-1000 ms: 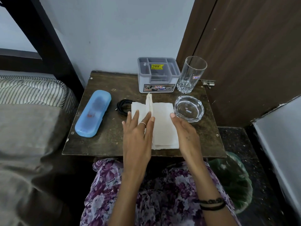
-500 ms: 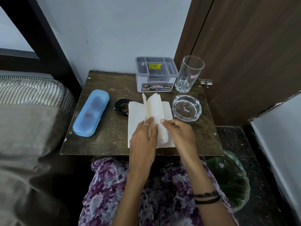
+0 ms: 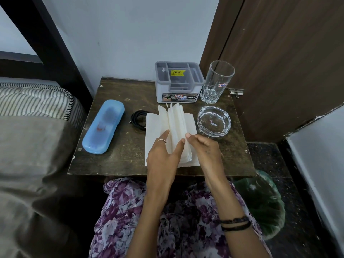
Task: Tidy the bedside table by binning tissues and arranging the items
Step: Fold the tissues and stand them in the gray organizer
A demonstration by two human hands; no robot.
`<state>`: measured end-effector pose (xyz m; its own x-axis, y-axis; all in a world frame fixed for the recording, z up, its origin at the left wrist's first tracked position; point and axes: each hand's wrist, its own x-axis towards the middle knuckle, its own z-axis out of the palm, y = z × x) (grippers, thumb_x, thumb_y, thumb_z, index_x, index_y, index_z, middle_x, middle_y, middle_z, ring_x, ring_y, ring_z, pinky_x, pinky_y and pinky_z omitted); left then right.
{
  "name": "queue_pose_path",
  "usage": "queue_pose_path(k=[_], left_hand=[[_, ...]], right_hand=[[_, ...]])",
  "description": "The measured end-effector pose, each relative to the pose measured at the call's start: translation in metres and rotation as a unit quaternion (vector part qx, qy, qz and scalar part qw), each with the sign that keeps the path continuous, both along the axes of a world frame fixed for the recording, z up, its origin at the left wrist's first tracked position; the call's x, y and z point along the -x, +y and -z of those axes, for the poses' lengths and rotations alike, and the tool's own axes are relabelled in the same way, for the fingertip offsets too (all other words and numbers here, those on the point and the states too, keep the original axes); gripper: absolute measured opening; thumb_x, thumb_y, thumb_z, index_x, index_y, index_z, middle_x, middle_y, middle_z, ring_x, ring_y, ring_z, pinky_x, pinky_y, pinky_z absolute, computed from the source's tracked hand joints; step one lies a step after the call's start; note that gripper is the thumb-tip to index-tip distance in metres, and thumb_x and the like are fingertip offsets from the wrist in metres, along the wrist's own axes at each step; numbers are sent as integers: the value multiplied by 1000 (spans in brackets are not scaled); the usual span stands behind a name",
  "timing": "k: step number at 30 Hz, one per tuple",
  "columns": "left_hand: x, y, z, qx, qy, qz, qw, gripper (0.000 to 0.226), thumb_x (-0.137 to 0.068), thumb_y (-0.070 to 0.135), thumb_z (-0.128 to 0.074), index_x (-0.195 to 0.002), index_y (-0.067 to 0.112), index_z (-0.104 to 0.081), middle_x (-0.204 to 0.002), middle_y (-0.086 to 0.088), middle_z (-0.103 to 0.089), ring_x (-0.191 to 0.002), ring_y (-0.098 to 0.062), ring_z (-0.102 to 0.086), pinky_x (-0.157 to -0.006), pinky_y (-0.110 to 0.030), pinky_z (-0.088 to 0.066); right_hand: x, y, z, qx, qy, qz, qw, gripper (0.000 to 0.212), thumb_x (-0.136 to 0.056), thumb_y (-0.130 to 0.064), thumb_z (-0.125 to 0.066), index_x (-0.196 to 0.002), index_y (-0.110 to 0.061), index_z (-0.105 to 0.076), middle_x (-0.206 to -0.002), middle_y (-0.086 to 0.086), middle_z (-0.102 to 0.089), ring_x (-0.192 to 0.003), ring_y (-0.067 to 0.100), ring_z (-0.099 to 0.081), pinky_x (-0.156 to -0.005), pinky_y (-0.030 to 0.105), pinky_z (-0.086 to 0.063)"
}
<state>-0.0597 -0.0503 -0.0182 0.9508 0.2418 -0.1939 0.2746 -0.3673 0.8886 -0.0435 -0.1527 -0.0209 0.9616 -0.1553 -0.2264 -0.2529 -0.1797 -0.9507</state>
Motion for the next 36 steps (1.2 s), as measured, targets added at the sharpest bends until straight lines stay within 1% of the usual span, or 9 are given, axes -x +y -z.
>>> queue_pose_path(k=[4,7,11,13,17,23,28,32,36], left_hand=[[2,3,1,-24,-22,-19,999,54,-92,16,-46,-143,18,-31,-145,-3,-43,-123,-18,-47,-95,-26,-38],[5,6,7,-142,-70,-35,987,78,-81,-13,-41,-147,21,-18,-156,-7,-18,-135,-27,-35,-95,-35,-44],[4,9,22,-294,-132,2,947,92,-58,-30,-42,-141,10,-37,-154,-19,-19,-144,-30,-3,-117,-50,-17],[4,7,24,-292,-108,52,949,75,-65,-26,-44,-133,5,-47,-150,-16,-32,-144,-28,-12,-117,-38,-6],[3,-5,27,-206,-55,67,975,47,-91,-5,-36,-136,7,-44,-139,-6,-50,-122,-21,-51,-98,-32,-43],[-1,-7,24,-93,-56,34,994,38,-98,14,-40,-135,14,-46,-125,1,-55,-90,-4,-49,-74,-8,-32],[-3,-9,24,-3,-24,1,1000,44,-95,32,-46,-136,17,-42,-130,3,-53,-103,-5,-52,-86,-18,-40],[0,-18,19,-2,2,21,1000,64,-86,51,-50,-141,20,-34,-139,7,-40,-123,-14,-45,-103,-35,-41],[2,-18,16,41,13,6,999,68,-84,57,-49,-141,23,-35,-138,10,-42,-121,-12,-47,-101,-31,-42]], right_hand=[[-2,-1,5,-3,-4,20,1000,23,-88,-32,-62,-80,-13,-72,-77,8,-68,-72,11,-56,-76,28,-44],[-3,-4,8,30,0,50,998,15,-86,-32,-65,-84,-19,-73,-80,8,-72,-69,8,-60,-75,27,-48],[-7,-10,15,96,-4,82,992,12,-84,-31,-66,-88,-22,-72,-74,-21,-66,-66,-12,-60,-71,18,-44],[-9,-13,20,121,-5,87,989,10,-84,-30,-66,-88,-23,-72,-76,-25,-64,-67,-22,-56,-72,18,-43],[-11,-16,27,146,-11,119,982,8,-84,-30,-65,-86,-25,-71,-82,-16,-69,-73,-5,-60,-75,24,-45],[-8,-19,40,153,-62,140,976,9,-86,-25,-64,-89,-19,-70,-82,-13,-69,-75,-4,-62,-61,3,-41],[-8,-19,45,133,-83,134,978,18,-90,-32,-58,-92,-20,-72,-73,-8,-66,-59,2,-53,-55,16,-38],[-9,-22,45,102,-73,119,985,23,-90,-35,-57,-95,-20,-74,-87,-4,-71,-73,6,-62,-66,23,-45],[-8,-20,39,94,-69,91,989,26,-83,-45,-62,-92,-24,-74,-95,-10,-68,-83,3,-64,-74,24,-49]])
